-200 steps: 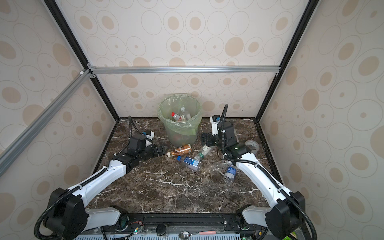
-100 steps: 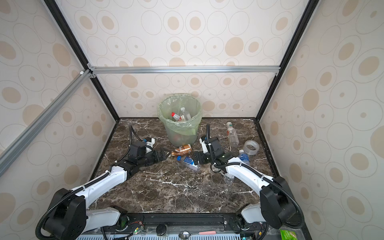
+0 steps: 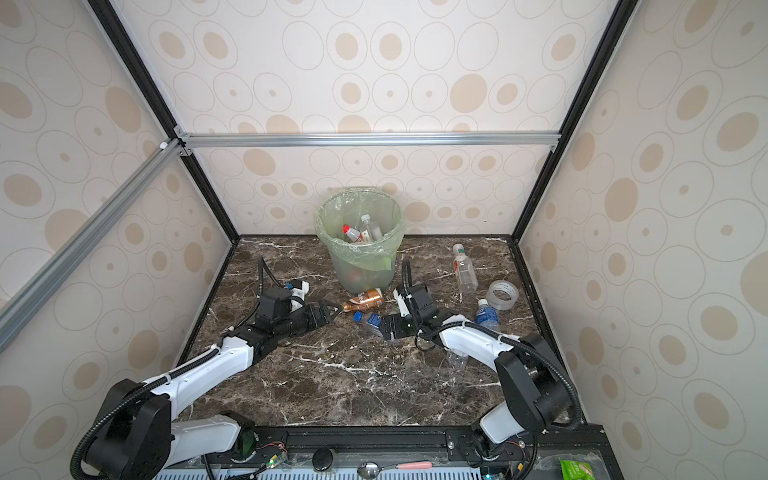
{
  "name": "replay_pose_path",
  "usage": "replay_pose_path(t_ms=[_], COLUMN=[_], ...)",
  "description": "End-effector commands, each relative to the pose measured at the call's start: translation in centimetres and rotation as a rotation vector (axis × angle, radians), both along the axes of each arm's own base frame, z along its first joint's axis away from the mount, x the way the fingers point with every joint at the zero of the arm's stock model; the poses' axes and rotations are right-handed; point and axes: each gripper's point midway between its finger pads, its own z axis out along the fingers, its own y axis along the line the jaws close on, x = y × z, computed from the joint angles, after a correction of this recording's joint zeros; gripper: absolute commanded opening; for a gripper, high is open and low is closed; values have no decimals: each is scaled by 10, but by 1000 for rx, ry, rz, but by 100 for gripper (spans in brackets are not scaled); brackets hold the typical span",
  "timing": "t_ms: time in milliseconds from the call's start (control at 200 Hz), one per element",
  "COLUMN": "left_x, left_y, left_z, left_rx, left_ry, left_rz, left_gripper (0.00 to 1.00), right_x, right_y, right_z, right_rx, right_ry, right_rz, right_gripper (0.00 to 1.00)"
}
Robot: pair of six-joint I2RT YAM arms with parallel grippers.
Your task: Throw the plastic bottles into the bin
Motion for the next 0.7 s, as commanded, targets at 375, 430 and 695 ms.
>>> replay_pose_path(t_ms=[375,430,695], left_x=[-1,0,-1], left_y=[8,11,18], left_z=[7,7,5], left_rx=[5,7,39], left_ry=[-28,-26,-16], left_rz=[32,42,47], left_gripper=[99,99,99], right_x=[-25,-29,-29], right_y=[59,69,75], right_z=[-9,-8,13], right_rx=[44,53,45], right_ry=[26,27,-16], right_rz=[111,134,168], right_gripper=[100,100,100])
